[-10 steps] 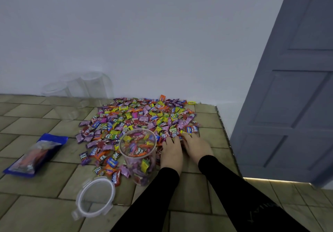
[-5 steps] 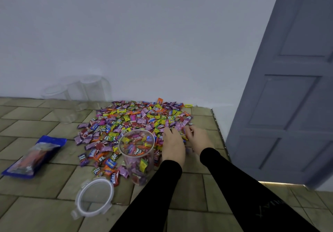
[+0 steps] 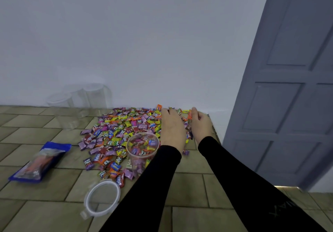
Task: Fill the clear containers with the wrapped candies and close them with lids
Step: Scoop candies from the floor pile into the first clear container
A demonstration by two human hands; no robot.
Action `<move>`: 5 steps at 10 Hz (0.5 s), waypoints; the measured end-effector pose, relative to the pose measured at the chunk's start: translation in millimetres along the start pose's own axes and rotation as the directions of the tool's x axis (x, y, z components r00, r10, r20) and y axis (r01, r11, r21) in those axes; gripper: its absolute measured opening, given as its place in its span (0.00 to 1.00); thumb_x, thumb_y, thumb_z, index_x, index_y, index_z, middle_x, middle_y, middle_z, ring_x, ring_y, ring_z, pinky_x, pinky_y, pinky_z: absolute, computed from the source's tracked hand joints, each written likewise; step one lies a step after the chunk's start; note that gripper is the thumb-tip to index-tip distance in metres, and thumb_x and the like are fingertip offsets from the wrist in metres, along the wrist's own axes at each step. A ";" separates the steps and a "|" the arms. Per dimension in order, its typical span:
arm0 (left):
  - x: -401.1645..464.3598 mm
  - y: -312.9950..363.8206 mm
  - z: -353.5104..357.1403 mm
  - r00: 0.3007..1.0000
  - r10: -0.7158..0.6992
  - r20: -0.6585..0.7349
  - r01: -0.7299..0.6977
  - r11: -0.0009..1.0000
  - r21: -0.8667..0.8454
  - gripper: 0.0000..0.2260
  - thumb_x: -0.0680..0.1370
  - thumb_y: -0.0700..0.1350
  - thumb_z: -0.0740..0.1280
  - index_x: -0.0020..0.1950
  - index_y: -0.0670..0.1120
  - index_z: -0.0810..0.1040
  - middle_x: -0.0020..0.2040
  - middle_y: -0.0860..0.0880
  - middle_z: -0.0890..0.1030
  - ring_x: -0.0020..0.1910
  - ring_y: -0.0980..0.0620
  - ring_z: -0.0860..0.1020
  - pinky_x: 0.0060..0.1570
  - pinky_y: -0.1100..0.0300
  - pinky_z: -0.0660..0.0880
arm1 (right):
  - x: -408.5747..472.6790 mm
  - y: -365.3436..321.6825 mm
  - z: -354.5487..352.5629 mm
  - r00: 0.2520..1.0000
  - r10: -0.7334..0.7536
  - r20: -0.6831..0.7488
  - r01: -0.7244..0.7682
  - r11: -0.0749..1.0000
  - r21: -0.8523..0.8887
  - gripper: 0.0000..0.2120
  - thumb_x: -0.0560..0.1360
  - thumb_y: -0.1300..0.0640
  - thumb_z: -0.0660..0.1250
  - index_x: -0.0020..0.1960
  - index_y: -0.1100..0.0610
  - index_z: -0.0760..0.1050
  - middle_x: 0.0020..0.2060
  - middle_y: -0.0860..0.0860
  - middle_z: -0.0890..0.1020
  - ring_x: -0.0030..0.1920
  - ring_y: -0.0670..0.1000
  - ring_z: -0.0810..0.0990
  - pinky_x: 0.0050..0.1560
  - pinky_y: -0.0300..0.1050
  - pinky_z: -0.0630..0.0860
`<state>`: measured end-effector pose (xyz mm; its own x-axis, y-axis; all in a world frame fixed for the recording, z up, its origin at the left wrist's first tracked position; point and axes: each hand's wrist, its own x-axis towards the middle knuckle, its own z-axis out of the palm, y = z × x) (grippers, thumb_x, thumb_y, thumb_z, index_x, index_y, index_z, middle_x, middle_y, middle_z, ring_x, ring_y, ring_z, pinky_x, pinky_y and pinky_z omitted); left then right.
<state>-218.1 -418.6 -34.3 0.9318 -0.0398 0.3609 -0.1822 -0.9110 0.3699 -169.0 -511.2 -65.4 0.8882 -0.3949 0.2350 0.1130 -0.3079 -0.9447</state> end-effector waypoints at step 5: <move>-2.2 -76.9 -44.4 0.975 -0.077 -0.209 -0.049 0.842 -0.538 0.15 0.82 0.44 0.61 0.67 0.40 0.73 0.60 0.46 0.71 0.52 0.53 0.72 0.51 0.69 0.67 | -40.9 -60.8 52.2 0.988 0.098 -0.118 -0.053 0.940 0.337 0.26 0.80 0.40 0.55 0.43 0.59 0.80 0.28 0.56 0.67 0.30 0.54 0.66 0.34 0.47 0.63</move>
<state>-220.1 -330.2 -25.5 0.8566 0.1176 0.5024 -0.3676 -0.5442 0.7541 -188.9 -431.2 -29.5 0.8360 -0.5228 0.1664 0.2091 0.0232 -0.9776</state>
